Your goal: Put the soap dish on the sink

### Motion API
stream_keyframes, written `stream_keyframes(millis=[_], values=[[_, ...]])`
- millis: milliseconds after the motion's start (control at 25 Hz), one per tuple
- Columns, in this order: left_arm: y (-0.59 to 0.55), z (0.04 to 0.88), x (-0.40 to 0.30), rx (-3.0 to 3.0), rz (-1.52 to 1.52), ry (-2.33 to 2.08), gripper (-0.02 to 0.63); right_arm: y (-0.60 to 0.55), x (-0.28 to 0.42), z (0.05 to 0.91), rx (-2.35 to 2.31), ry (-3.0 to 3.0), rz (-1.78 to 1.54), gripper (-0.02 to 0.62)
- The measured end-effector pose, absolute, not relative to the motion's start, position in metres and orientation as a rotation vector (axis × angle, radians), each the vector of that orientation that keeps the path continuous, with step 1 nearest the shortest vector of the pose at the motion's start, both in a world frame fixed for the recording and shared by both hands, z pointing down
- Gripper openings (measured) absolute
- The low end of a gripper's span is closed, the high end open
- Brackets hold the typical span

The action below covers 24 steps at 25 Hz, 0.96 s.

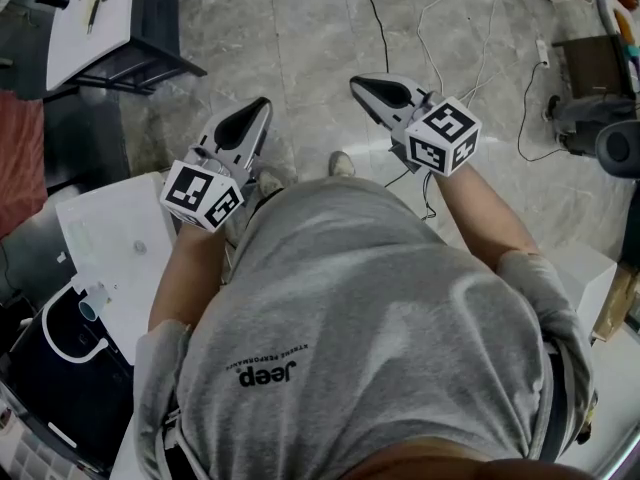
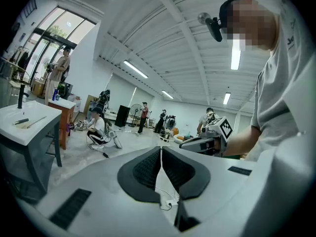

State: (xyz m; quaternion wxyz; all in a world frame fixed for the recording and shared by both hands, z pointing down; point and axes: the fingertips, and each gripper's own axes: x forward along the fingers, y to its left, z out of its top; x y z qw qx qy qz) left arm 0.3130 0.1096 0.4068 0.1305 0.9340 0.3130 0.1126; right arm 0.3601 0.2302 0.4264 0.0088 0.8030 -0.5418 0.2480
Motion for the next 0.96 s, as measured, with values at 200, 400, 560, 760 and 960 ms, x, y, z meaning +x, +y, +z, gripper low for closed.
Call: stream_keyframes(millis=[200, 400, 560, 760, 960], values=[[0.106, 0.406, 0.313, 2.716, 0.320, 0.890, 0.023, 0.228, 0.363, 0.428, 2.491, -1.684, 0.773, 0.051], [0.099, 0.404, 0.315, 2.725, 0.306, 0.875, 0.023, 0.225, 0.364, 0.426, 2.486, -1.685, 0.770, 0.051], [0.096, 0.402, 0.315, 2.730, 0.297, 0.865, 0.023, 0.225, 0.364, 0.425, 2.481, -1.686, 0.764, 0.051], [0.095, 0.400, 0.314, 2.732, 0.289, 0.859, 0.023, 0.225, 0.362, 0.424, 2.475, -1.690, 0.761, 0.051], [0.094, 0.399, 0.308, 2.733, 0.282, 0.860, 0.023, 0.224, 0.357, 0.423, 2.474, -1.693, 0.755, 0.051]])
